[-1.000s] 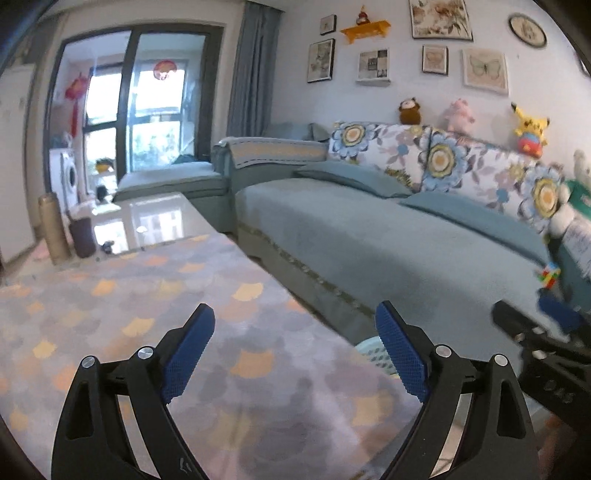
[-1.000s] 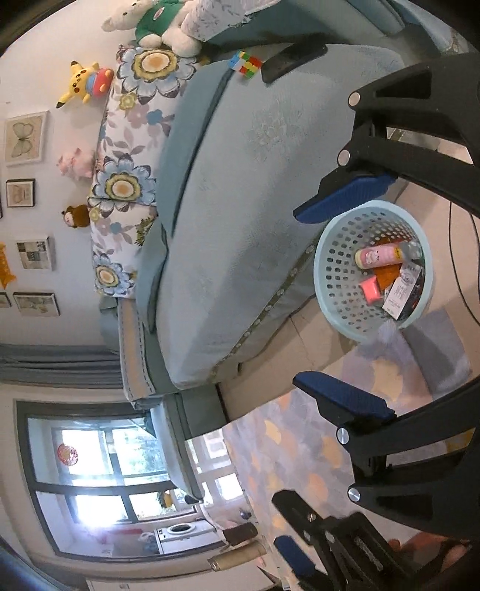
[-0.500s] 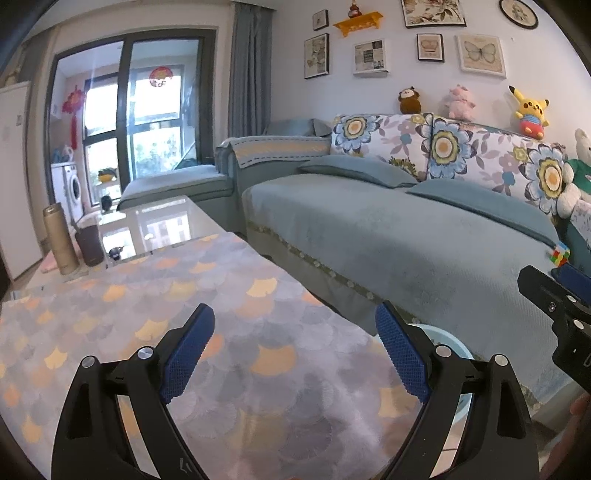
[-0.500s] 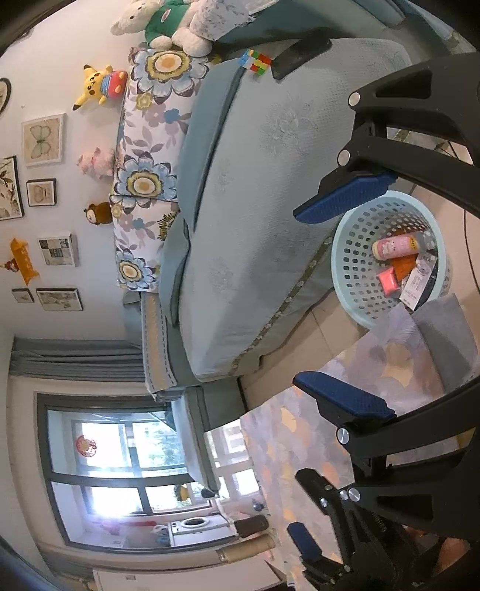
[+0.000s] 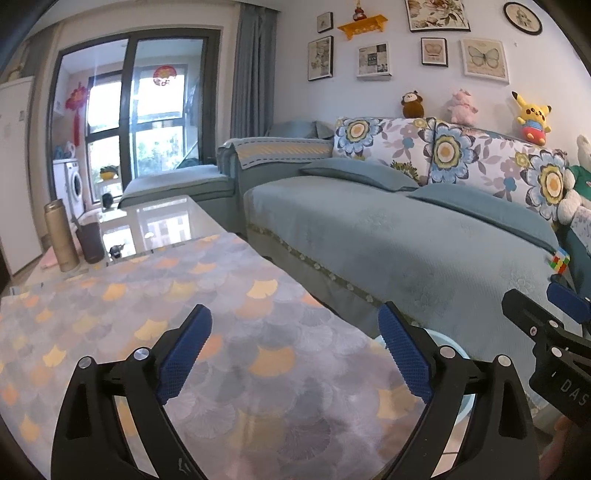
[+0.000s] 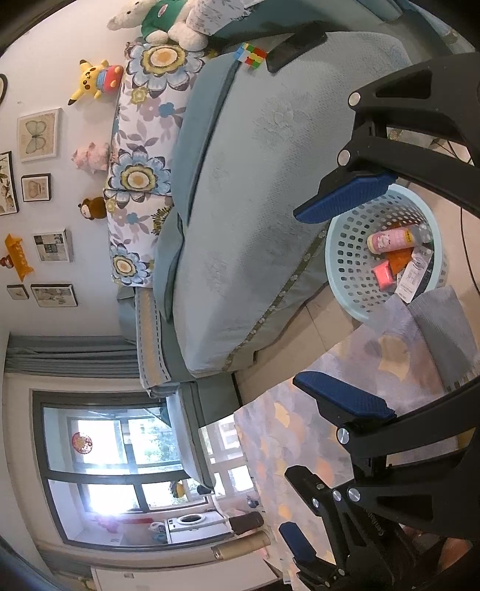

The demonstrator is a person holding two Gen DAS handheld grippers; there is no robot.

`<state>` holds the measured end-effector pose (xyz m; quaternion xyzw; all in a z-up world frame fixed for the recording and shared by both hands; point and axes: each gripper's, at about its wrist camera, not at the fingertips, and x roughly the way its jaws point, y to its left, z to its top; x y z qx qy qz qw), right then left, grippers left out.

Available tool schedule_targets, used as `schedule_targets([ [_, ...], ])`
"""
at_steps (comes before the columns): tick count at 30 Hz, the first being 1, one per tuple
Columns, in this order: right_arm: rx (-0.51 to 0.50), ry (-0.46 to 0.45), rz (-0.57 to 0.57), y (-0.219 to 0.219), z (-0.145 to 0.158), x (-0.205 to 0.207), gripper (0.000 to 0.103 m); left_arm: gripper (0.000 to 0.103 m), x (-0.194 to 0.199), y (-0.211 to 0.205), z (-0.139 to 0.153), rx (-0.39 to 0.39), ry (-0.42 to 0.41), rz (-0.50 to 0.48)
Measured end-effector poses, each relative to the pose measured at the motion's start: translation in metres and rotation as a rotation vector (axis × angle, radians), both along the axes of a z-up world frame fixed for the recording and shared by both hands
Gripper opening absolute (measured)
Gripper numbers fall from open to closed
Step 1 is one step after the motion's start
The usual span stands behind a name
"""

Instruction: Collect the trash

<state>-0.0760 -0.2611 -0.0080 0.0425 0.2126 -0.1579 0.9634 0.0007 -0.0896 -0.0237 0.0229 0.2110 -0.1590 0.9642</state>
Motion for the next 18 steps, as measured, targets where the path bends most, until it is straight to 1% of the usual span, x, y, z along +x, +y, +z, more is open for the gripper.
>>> schedule_targets([
  [18, 0.032, 0.014, 0.009, -0.0002, -0.0026, 0.0012, 0.078, 0.089, -0.0008, 0.0017, 0.0021, -0.017, -0.006, 0.012],
])
